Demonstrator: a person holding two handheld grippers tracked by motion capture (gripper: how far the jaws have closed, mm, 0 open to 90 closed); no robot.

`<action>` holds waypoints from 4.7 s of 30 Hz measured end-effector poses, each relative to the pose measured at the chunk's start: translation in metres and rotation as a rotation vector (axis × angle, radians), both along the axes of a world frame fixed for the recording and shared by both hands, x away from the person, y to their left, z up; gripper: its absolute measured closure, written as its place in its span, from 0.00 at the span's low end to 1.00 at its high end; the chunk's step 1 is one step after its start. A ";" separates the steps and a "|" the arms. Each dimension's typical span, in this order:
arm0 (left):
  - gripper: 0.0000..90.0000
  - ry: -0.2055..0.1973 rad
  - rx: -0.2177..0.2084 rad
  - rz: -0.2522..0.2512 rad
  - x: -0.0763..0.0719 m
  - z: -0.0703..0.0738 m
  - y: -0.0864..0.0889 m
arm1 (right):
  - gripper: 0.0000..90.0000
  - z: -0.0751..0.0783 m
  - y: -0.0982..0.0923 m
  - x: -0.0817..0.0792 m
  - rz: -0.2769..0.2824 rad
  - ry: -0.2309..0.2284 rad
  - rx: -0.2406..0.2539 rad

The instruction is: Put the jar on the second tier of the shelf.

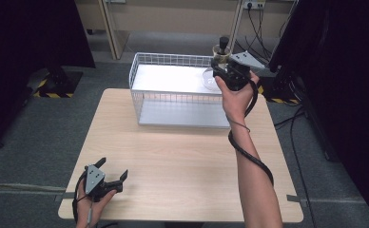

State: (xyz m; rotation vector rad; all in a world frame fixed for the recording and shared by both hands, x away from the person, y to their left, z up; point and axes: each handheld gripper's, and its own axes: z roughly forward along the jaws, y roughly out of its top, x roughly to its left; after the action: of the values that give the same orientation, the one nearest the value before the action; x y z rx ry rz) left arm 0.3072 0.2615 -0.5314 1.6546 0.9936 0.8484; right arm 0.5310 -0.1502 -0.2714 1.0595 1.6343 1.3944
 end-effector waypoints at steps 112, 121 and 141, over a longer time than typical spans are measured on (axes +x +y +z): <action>0.06 0.001 0.009 -0.005 0.000 0.000 -0.001 | 0.03 -0.037 -0.004 -0.012 0.038 0.134 0.039; 0.06 0.001 0.009 -0.004 0.000 0.000 -0.001 | 0.03 -0.043 -0.005 -0.021 0.056 0.145 0.030; 0.06 0.002 0.015 -0.003 0.000 0.000 -0.001 | 0.03 -0.055 -0.009 -0.040 0.082 0.151 0.014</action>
State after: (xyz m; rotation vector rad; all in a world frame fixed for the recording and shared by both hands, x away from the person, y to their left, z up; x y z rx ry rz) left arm 0.3074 0.2603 -0.5314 1.6694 0.9880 0.8541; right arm 0.4906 -0.1596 -0.3266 1.1409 1.7970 1.4095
